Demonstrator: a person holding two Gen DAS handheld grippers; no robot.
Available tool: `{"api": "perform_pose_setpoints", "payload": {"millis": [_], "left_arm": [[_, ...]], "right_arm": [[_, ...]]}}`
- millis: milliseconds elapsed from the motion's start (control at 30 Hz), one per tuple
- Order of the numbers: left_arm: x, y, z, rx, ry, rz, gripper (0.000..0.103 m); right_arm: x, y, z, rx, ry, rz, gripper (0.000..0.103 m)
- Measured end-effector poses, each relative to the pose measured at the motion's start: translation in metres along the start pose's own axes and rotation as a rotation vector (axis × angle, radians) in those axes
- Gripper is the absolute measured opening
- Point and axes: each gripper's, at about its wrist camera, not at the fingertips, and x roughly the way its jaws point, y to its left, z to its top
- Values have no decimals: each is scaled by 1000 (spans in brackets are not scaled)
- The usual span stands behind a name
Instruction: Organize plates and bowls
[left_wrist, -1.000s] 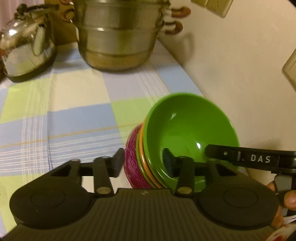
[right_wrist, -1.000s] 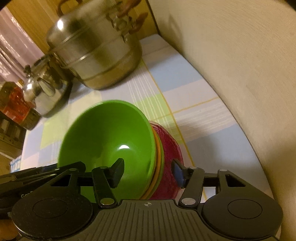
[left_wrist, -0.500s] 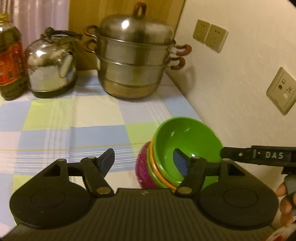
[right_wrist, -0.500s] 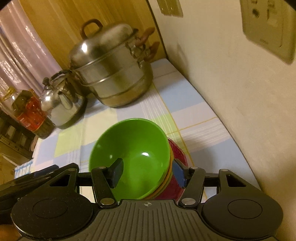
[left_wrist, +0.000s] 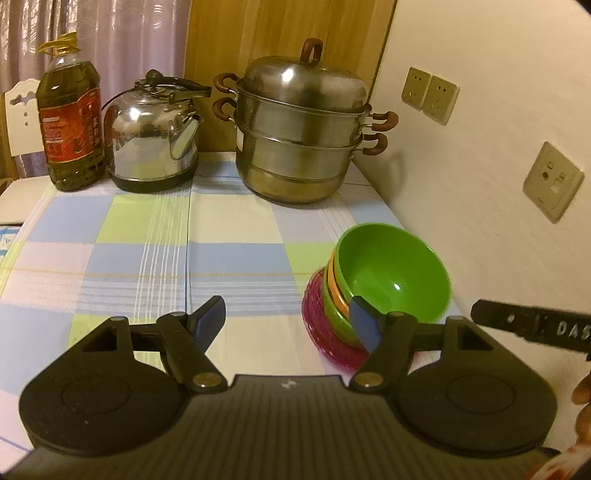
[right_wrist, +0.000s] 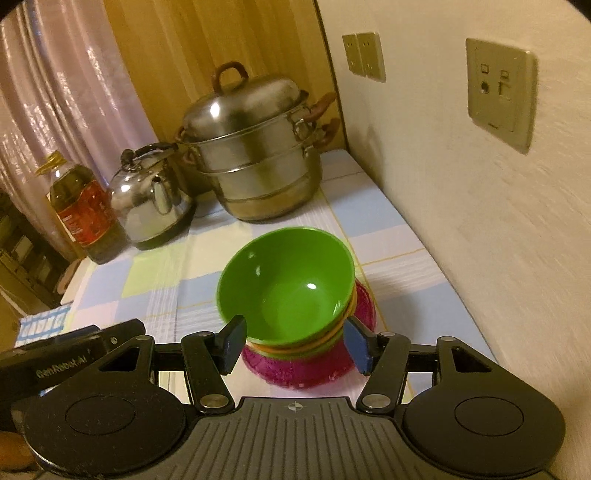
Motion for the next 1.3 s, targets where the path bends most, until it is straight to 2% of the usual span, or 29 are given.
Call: {"api": "perform_pose_setpoints", "payload": {"millis": [200, 433, 700, 833, 1000, 1300], "left_arm": [[-29, 3, -21, 10, -10, 28, 71], [-52, 4, -53, 18, 8, 26, 70], [-62, 1, -85, 20, 39, 14, 67], [-68, -2, -100, 37, 43, 47, 66], [-74, 0, -115, 4, 66, 32, 66], [-88, 0, -134, 14, 64, 73, 66]], "right_arm": [[-14, 2, -31, -9, -8, -20, 58], [-34, 1, -65, -29, -11, -27, 58], [-49, 5, -95, -54, -16, -34, 58], [-54, 6, -111, -62, -8, -31, 58], [-61, 5, -126, -59, -3, -36, 58], [-67, 14, -145, -85, -7, -35, 58]]}}
